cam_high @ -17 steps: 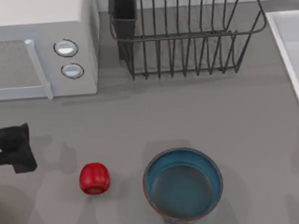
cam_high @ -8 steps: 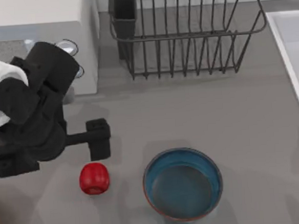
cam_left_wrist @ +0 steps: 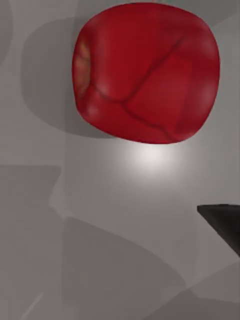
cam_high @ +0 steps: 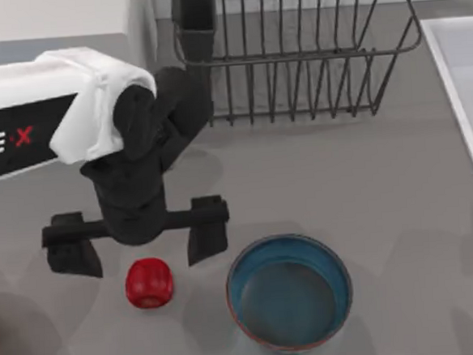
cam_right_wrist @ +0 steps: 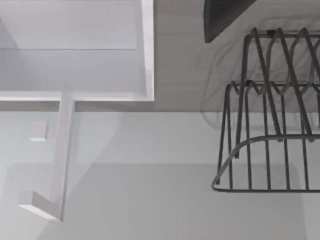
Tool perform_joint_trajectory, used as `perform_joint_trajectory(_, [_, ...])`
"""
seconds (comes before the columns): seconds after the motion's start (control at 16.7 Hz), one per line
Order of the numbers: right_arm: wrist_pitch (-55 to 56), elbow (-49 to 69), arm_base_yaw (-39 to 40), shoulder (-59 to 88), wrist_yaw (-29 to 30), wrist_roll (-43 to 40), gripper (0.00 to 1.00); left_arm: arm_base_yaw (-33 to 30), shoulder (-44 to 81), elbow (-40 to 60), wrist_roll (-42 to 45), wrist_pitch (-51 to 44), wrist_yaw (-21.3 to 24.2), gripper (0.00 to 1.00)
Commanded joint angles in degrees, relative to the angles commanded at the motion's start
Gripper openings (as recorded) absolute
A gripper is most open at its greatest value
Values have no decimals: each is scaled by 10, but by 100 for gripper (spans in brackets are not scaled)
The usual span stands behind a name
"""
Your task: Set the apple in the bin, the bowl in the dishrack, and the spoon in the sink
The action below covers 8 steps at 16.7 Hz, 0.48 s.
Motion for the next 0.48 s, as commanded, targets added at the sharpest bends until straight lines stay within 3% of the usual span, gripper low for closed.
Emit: perform_joint_trajectory(0.48, [0,0,0,0,0,0,100,5,16,-29,5,44,0,100])
